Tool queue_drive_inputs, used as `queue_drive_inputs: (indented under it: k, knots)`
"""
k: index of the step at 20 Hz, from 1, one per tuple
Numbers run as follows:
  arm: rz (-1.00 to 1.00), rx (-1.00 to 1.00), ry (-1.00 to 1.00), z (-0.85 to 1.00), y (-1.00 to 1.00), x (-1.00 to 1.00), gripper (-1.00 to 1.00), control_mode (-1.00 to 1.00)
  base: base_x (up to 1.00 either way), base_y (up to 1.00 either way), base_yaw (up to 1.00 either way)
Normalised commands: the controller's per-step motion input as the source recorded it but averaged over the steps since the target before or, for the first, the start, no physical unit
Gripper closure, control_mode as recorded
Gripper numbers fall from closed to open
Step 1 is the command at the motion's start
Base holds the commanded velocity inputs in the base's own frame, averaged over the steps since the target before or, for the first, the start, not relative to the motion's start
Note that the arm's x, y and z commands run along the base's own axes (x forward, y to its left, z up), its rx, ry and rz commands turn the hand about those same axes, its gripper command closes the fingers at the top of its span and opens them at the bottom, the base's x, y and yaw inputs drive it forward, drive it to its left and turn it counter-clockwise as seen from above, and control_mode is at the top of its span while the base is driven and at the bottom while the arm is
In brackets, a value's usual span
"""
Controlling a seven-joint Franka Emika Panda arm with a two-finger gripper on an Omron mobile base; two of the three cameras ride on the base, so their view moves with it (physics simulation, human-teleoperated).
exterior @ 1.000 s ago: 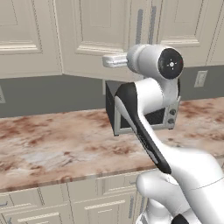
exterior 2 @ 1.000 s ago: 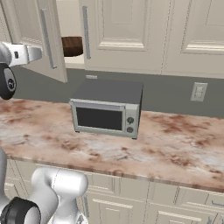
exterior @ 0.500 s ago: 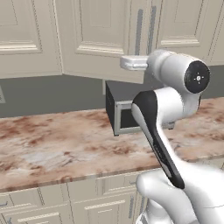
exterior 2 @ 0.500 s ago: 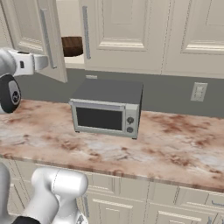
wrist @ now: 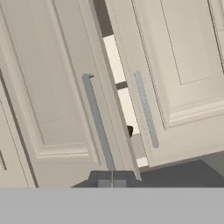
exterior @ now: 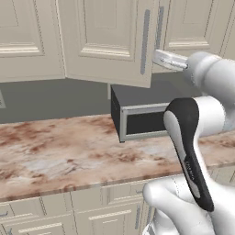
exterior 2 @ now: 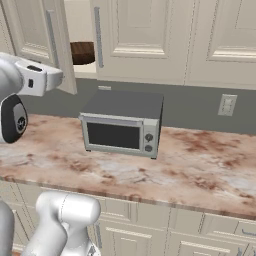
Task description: Move the bowls from the cabinet to the plates on the dining table.
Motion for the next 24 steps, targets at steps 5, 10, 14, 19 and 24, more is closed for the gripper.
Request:
queue_drive_inputs:
  k: [5,10,14,19,24]
  knots:
    - [0.00,0.19,0.15,0.39,-0.61,-0.50,1.00,-1.00,0.00,0.00,0.00]
    - [0.00,0.12,0.29,0.13,-0.59,-0.06,1.00,-1.00,0.00,0.00,0.00]
    - [0.00,0.07,0.23,-0.07,-0.32,0.00,1.00,-1.00,0.00,0.00,0.00]
    - [0.00,0.08,0.09,-0.10,-0.01,0.01,1.00,-1.00,0.00,0.00,0.00]
    - [0.00,0.05,0.03,-0.26,0.00,0.23,-1.00,-1.00,0.00,0.00,0.00]
